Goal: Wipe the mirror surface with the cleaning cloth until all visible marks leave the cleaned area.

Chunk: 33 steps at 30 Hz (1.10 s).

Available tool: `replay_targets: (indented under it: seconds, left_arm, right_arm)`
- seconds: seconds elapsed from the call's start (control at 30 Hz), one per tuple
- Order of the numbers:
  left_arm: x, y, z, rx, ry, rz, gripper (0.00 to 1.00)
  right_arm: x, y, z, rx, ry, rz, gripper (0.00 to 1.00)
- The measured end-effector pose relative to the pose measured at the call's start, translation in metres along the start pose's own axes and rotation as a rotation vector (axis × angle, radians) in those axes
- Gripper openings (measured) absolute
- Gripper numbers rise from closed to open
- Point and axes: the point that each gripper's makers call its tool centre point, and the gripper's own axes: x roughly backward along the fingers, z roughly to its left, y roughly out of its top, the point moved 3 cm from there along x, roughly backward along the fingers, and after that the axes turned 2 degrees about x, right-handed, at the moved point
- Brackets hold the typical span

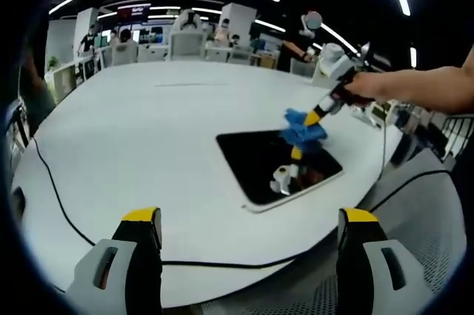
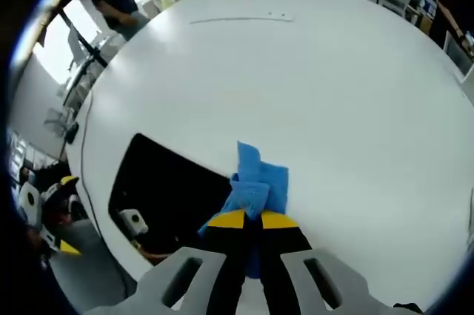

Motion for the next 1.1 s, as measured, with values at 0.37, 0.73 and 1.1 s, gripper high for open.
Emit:
replay_targets:
  seconds: [0.37,0.73,1.1]
  left_arm:
    - [-0.001,0.0,-0.002,-0.004,-0.011,0.0,0.99]
    - [-0.002,-0.001,-0.003,-0.005,-0.014,0.012,0.99]
    - [-0.002,-0.001,-0.004,0.013,-0.025,0.004,0.99]
  right_arm:
    - [0.041,-0.015,-0.058,-0.016,-0.058,-0.017,0.0]
    - [0.029,-0.036,-0.074,0.044,-0.064,-0.018,0.01]
    - [0.003,-0.059,-0.079,-0.005,-0.105,-0.052,0.1]
